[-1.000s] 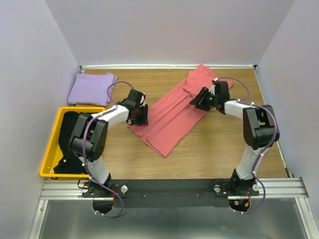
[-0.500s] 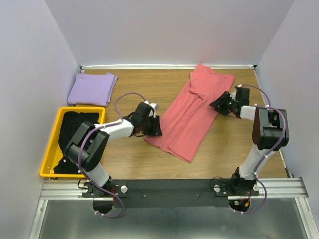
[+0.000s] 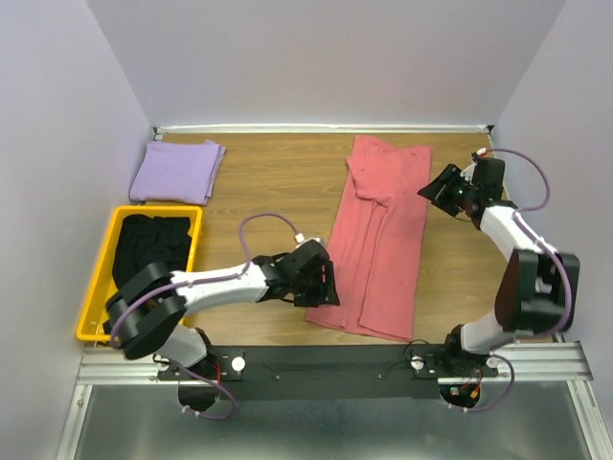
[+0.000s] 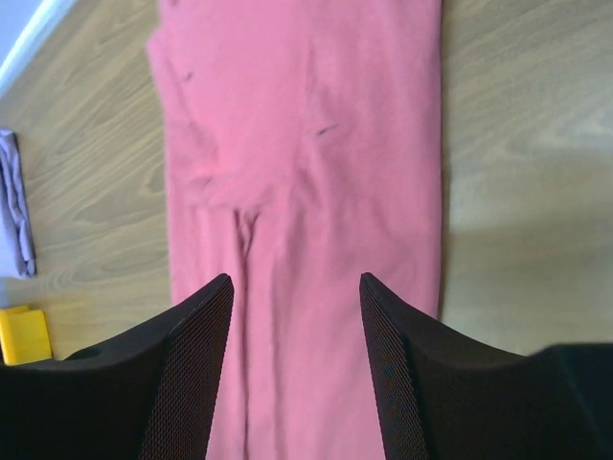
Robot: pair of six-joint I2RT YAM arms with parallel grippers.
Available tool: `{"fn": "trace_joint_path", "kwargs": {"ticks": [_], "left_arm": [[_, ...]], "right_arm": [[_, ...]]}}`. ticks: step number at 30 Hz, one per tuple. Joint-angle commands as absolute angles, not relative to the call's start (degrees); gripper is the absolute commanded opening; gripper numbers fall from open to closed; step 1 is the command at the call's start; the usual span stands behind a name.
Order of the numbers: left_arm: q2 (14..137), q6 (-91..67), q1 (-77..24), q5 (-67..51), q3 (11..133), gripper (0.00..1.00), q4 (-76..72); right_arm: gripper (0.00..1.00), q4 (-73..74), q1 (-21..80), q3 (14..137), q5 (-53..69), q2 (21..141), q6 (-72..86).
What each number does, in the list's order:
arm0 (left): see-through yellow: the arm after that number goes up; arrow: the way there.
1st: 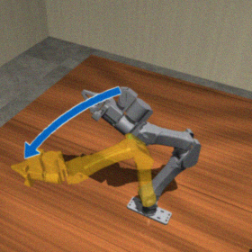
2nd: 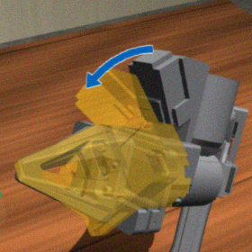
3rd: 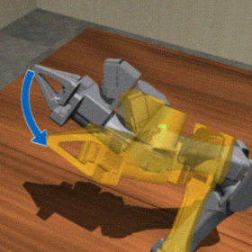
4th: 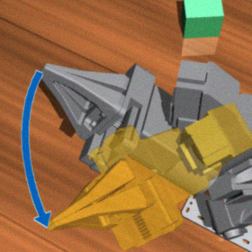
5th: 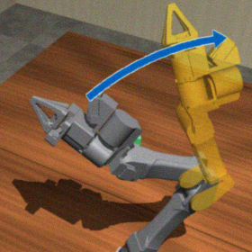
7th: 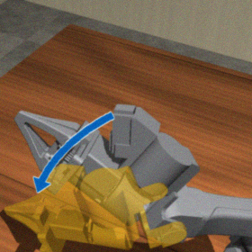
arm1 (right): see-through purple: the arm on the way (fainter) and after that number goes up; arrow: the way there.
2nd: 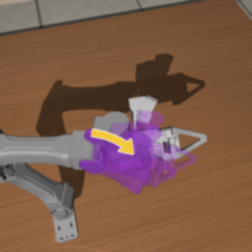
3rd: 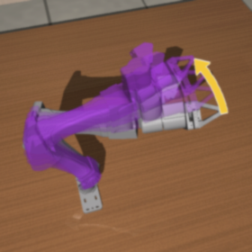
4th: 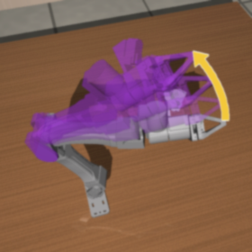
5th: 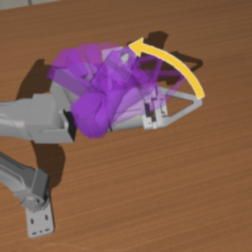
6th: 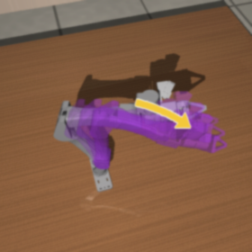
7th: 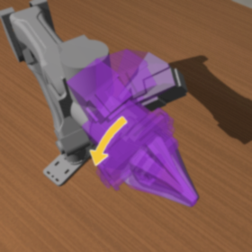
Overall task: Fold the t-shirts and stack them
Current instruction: Fold the tshirt
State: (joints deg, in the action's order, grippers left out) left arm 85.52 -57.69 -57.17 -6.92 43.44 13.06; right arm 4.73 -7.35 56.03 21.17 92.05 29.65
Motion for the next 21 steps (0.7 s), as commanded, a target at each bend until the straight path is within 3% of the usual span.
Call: {"fn": "trace_joint_path", "kwargs": {"ticks": [1,6,10,17,21], "left_arm": [[76.04,-68.99,-57.13,6.84,43.59,0.70,23.54],[74.00,-67.86,-57.04,14.49,45.09,0.70,29.00],[78.90,-60.31,-55.20,12.75,47.10,0.68,26.02],[80.78,-49.76,-50.63,13.10,47.73,0.68,24.09],[80.07,-43.53,-47.38,11.86,45.71,0.70,22.24]], "right_arm": [[0.64,18.09,-5.19,50.99,15.83,79.65,27.51],[0.65,27.32,-0.10,43.09,10.12,68.05,26.89],[0.65,27.07,3.42,42.01,9.75,65.04,28.39],[0.65,19.35,6.77,51.31,4.58,77.59,29.96],[0.65,14.51,7.38,57.99,2.64,90.48,32.08]]}}
